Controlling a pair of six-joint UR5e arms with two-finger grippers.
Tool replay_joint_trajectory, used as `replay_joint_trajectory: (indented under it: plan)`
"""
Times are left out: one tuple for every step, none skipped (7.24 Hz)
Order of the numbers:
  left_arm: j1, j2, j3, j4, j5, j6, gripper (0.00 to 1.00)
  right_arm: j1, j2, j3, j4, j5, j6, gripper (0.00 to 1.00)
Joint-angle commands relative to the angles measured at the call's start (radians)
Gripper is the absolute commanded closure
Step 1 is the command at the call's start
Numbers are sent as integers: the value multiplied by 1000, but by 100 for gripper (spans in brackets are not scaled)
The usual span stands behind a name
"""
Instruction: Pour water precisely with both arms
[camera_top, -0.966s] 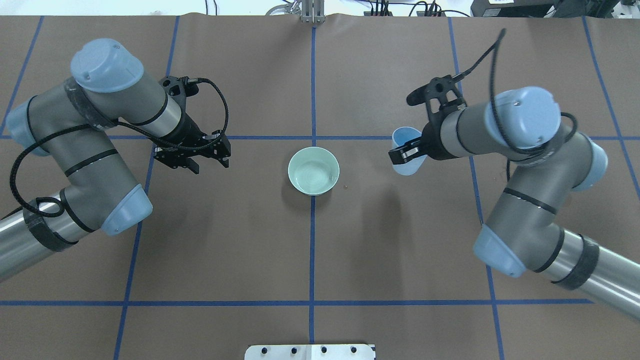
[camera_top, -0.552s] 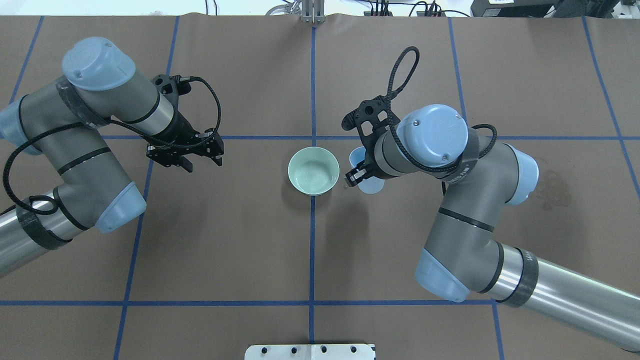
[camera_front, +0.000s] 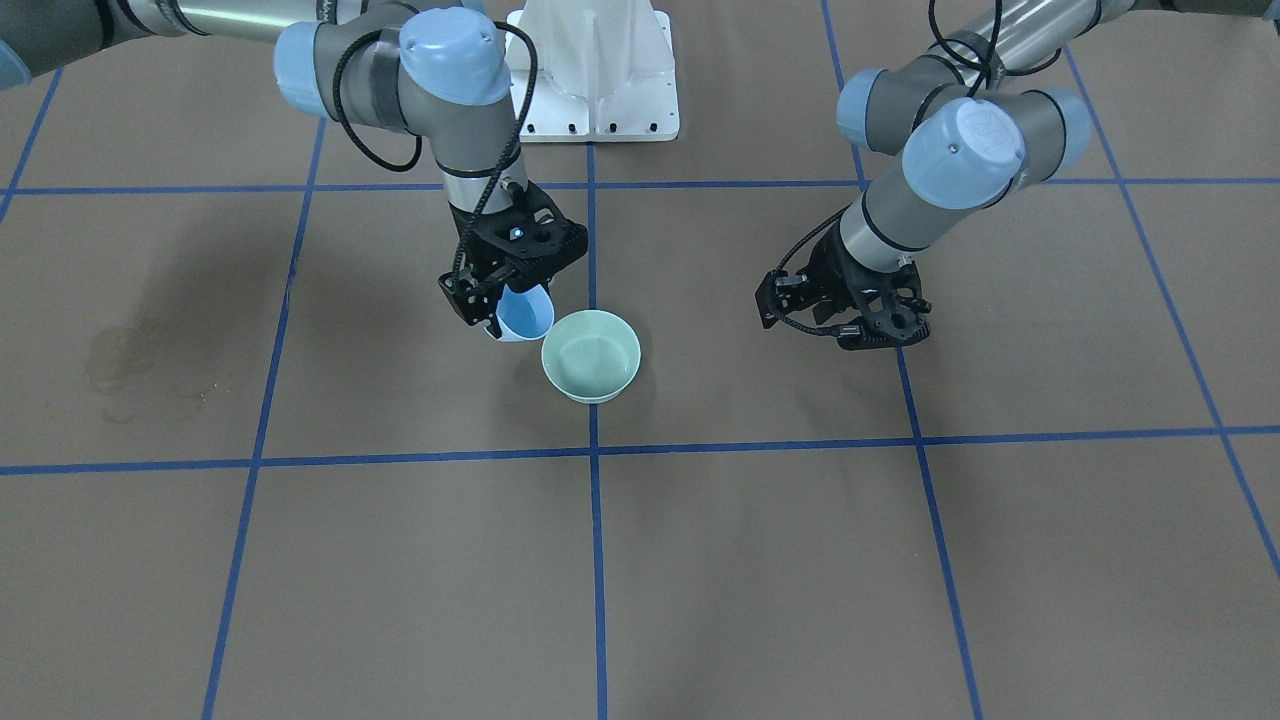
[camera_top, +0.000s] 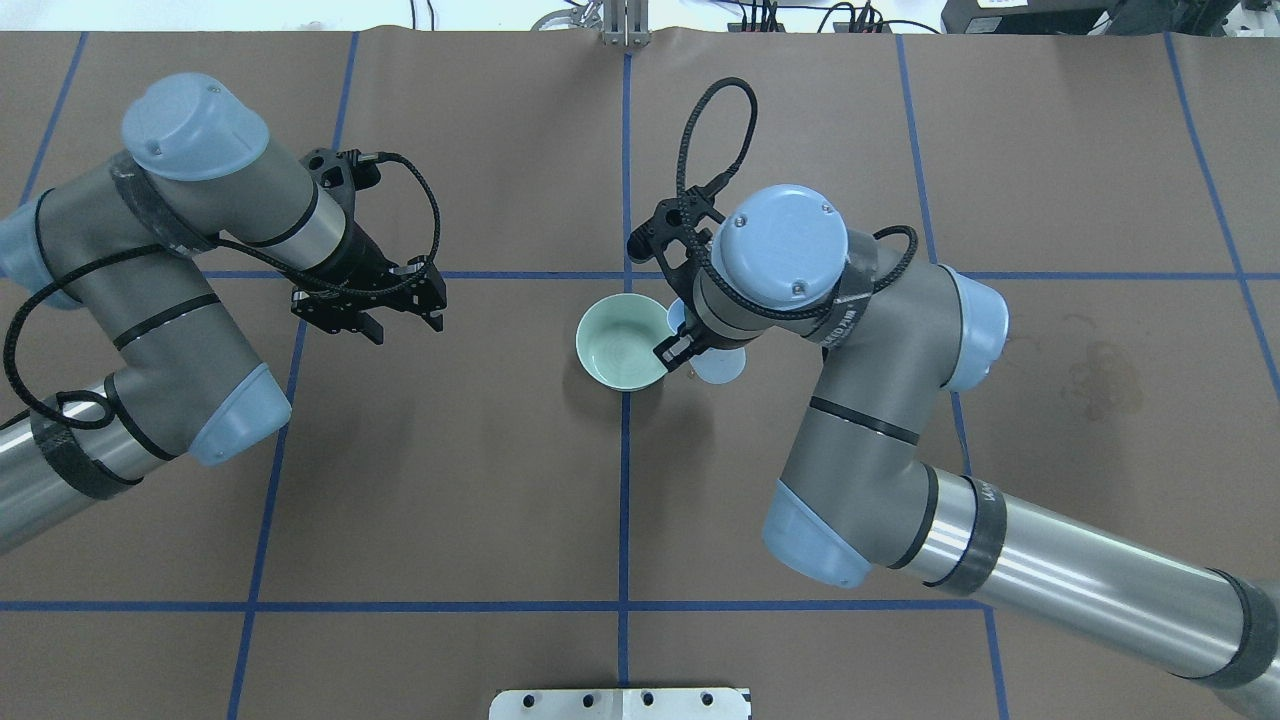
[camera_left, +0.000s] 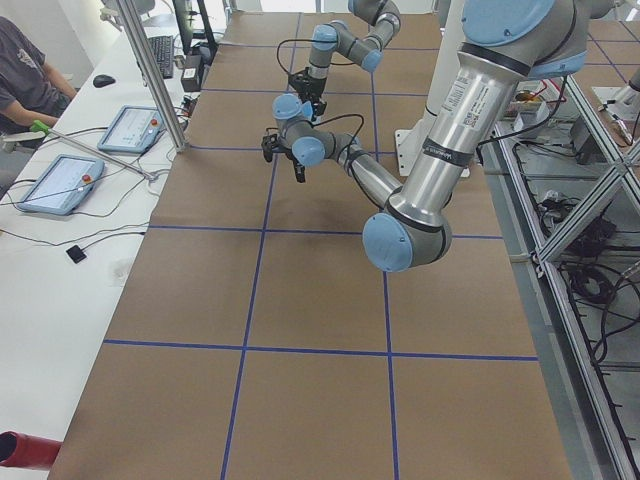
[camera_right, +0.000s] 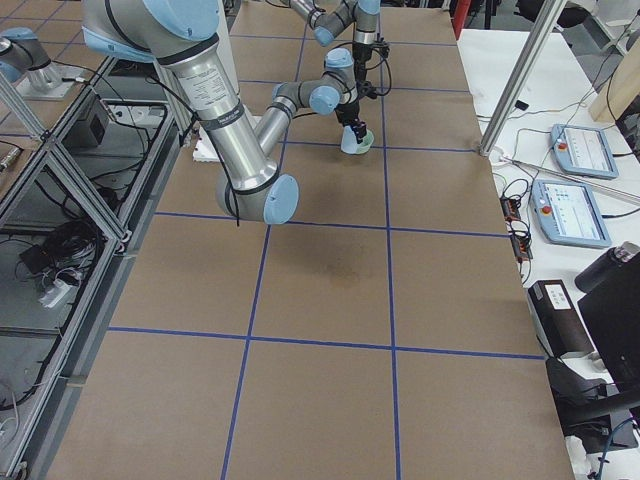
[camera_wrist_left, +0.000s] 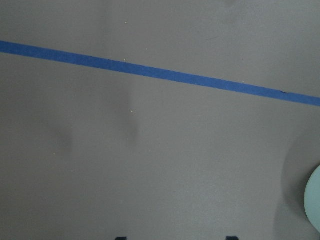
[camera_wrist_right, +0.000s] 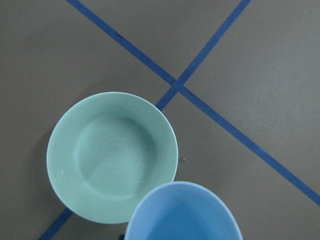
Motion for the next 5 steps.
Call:
replay_joint_trajectory:
  plan:
    - [0, 6, -5, 1, -2, 0, 27, -2, 53, -36, -115, -9, -114, 100]
    - [-5, 30, -12, -5, -2, 2, 27, -2, 88, -66, -167, -10, -165, 100]
    - [-18, 38, -19, -3, -11, 21, 27, -8, 105, -82, -198, -33, -194, 100]
    - [-43, 90, -41, -2, -35, 81, 27, -17, 117, -85, -223, -71, -257, 100]
    - [-64, 136, -67, -2, -43, 127, 27, -28, 139, -112, -238, -91, -280, 100]
